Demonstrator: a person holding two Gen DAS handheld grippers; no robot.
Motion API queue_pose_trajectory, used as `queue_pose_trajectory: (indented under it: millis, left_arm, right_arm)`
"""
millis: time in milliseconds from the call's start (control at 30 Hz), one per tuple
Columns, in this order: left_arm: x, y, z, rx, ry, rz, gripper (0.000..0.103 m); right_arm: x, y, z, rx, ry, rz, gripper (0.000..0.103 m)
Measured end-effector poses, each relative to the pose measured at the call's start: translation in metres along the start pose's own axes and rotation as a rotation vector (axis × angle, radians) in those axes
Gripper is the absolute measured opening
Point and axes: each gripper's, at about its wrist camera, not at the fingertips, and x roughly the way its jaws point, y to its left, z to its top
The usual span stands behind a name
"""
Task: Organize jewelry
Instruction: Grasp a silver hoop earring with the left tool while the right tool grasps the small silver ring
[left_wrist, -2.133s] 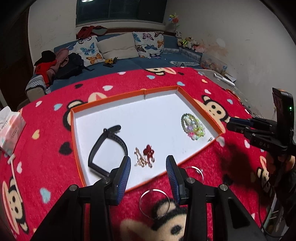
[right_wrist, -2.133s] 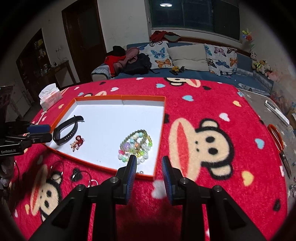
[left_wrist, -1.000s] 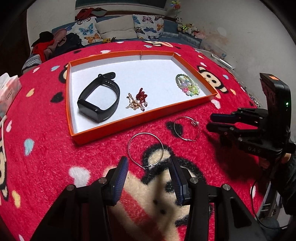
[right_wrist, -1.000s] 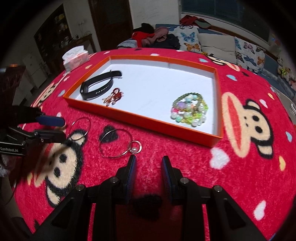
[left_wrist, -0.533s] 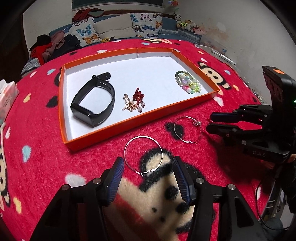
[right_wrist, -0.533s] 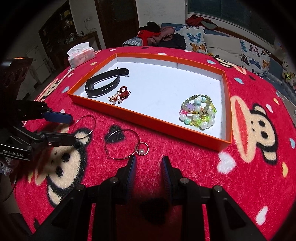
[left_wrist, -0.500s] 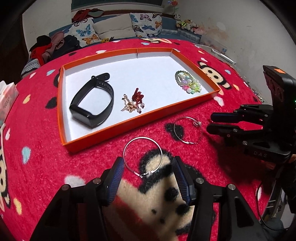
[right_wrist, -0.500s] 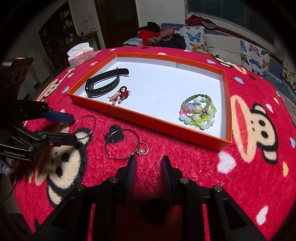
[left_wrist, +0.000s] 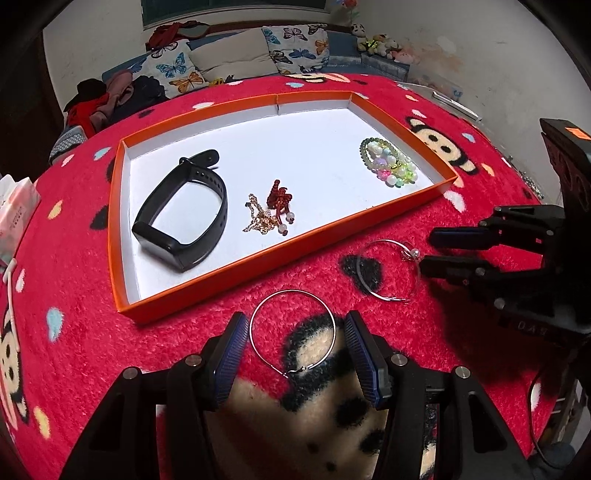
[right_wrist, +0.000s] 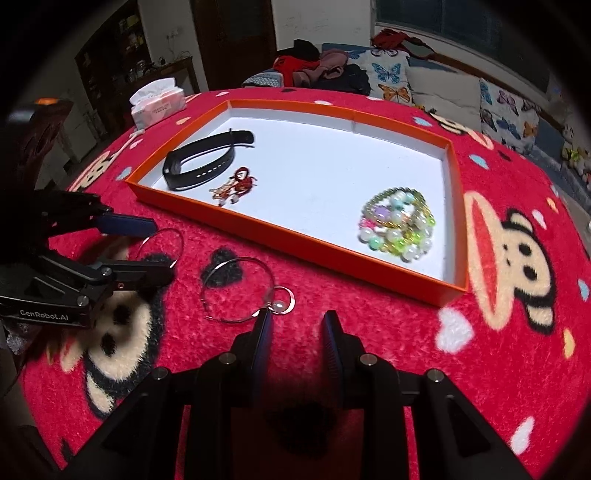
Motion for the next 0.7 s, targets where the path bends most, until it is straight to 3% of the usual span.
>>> queue_pose_trajectory:
  millis: [200,400,700]
  left_arm:
    - [0.000,-0.001,-0.001,0.004,0.002,0.005,0.058]
    - [0.000,0.000,-0.002,0.006,-0.003,0.003,0.058]
    - [0.000,0.000,-0.002,0.006,-0.003,0.001,0.058]
  right_arm:
    - [-0.001,0.015,0.004,-0.048,-0.020,0.011,0.031]
    - [-0.004,0.003,0.000,-0.007,-0.025,0.045,0.031]
    - [0.003,0.006,0.005,-0.045,-0.020,0.045,0.031]
